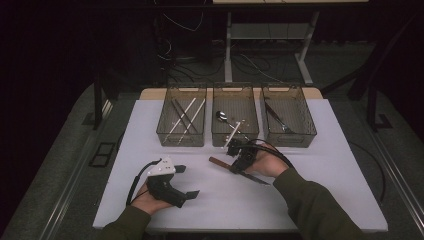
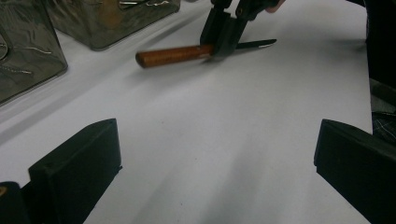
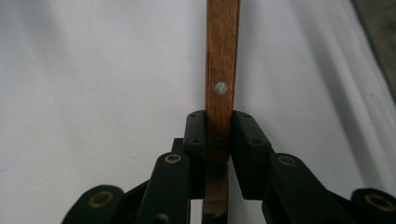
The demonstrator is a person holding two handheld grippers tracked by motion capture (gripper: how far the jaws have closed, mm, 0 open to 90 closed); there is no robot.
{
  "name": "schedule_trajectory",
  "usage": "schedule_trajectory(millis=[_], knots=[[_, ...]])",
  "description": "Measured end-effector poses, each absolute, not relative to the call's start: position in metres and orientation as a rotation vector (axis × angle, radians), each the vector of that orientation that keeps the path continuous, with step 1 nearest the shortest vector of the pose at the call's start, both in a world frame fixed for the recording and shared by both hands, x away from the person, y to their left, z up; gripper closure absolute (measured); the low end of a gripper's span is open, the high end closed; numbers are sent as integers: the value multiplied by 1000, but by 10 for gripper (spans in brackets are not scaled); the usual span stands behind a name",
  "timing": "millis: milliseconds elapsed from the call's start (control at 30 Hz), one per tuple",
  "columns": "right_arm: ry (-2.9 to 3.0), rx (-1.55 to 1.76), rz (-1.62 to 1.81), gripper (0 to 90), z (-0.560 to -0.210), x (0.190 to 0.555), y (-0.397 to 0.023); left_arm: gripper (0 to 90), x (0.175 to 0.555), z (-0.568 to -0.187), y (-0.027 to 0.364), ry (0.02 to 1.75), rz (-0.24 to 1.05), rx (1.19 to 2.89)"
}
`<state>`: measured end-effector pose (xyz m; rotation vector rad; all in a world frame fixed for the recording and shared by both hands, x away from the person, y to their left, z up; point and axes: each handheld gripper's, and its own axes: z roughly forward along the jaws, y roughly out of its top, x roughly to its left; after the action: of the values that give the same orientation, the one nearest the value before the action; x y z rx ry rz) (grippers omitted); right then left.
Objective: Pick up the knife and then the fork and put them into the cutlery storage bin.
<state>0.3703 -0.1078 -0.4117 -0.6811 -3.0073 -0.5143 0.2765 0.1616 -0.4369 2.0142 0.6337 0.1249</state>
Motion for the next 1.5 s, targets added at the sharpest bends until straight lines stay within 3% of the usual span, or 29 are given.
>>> schedule_trajectory(millis=[733, 1500], knots=[[-2837, -971, -1035, 769, -367, 369, -198, 0, 277, -437, 162, 626, 127, 2025], [-2767, -1346, -1393, 768, -304, 404, -277, 0, 278, -437, 162, 629, 123, 2025]])
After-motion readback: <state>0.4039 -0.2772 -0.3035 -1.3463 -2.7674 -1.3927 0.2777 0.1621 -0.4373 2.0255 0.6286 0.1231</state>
